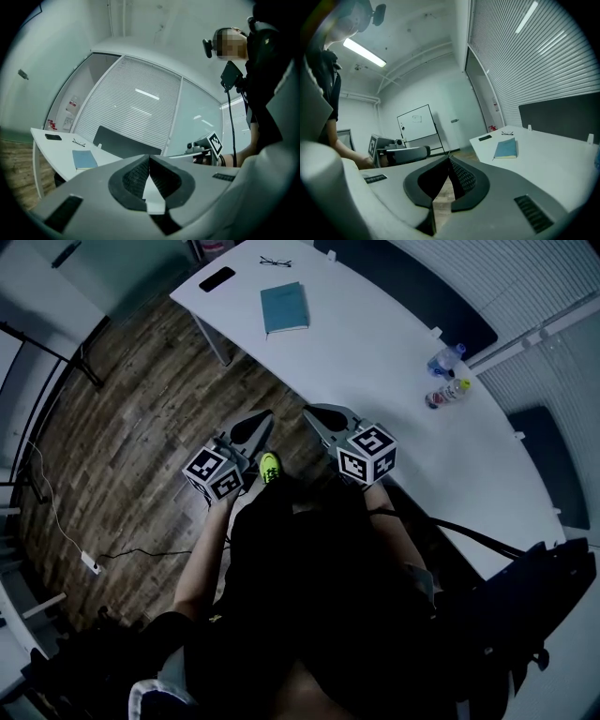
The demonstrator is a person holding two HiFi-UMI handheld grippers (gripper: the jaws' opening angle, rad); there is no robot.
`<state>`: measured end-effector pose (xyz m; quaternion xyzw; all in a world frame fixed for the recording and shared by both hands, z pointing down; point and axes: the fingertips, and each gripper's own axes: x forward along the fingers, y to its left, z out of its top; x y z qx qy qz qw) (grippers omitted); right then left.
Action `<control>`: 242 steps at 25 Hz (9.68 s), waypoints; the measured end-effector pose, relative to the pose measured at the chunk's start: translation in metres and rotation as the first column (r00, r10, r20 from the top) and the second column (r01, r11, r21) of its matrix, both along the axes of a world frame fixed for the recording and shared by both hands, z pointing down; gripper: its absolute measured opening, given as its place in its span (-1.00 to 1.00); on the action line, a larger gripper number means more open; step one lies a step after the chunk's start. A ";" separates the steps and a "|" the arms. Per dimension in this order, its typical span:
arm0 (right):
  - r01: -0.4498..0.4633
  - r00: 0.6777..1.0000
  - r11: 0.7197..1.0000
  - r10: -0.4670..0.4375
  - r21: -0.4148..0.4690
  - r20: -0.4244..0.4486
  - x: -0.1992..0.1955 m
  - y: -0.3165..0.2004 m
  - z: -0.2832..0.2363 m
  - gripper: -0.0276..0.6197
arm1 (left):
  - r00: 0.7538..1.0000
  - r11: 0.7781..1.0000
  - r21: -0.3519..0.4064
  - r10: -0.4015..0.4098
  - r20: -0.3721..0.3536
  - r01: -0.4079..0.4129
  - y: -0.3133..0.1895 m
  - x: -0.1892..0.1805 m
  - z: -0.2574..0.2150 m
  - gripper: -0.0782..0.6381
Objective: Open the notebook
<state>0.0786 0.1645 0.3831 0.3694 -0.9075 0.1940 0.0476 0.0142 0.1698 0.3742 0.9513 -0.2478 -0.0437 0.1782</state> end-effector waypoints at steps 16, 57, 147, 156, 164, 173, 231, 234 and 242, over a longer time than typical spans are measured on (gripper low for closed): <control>-0.067 0.997 0.997 0.066 -0.038 -0.032 -0.032 -0.090 0.013 -0.83 | 0.999 0.999 0.006 0.049 -0.016 -0.049 -0.096 -0.021 0.006 -0.76; -0.157 0.984 0.983 0.147 -0.100 -0.096 -0.022 -0.260 0.062 -0.83 | 0.997 0.995 -0.069 0.071 -0.005 -0.071 -0.239 -0.015 0.056 -0.75; -0.402 0.889 0.780 0.208 -0.480 -0.407 0.077 -0.370 0.264 -0.42 | 0.995 0.975 -0.203 0.096 0.021 -0.090 -0.330 0.024 0.184 -0.22; -0.424 0.900 0.754 0.286 -0.502 -0.329 0.089 -0.371 0.257 -0.62 | 0.997 0.977 -0.200 0.077 0.022 -0.071 -0.335 0.022 0.180 -0.22; -0.415 0.909 0.759 0.329 -0.502 -0.255 0.087 -0.376 0.246 -0.69 | 0.997 0.979 -0.193 0.076 0.024 -0.070 -0.336 0.021 0.177 -0.22; -0.392 0.919 0.784 0.348 -0.480 -0.183 0.072 -0.375 0.212 -0.72 | 0.997 0.985 -0.160 0.070 0.024 -0.065 -0.329 0.009 0.155 -0.22; -0.044 0.997 0.948 0.022 -0.314 -0.073 -0.057 -0.378 0.137 -0.74 | 0.994 0.990 -0.089 -0.112 0.009 0.112 -0.323 -0.047 0.118 -0.22; -0.020 0.998 0.948 0.000 -0.319 -0.060 -0.065 -0.379 0.139 -0.74 | 0.993 0.988 -0.093 -0.121 0.009 0.121 -0.323 -0.050 0.119 -0.22; 0.036 0.997 0.945 -0.055 -0.326 -0.050 -0.085 -0.379 0.142 -0.74 | 0.987 0.983 -0.090 -0.159 0.008 0.159 -0.323 -0.062 0.119 -0.22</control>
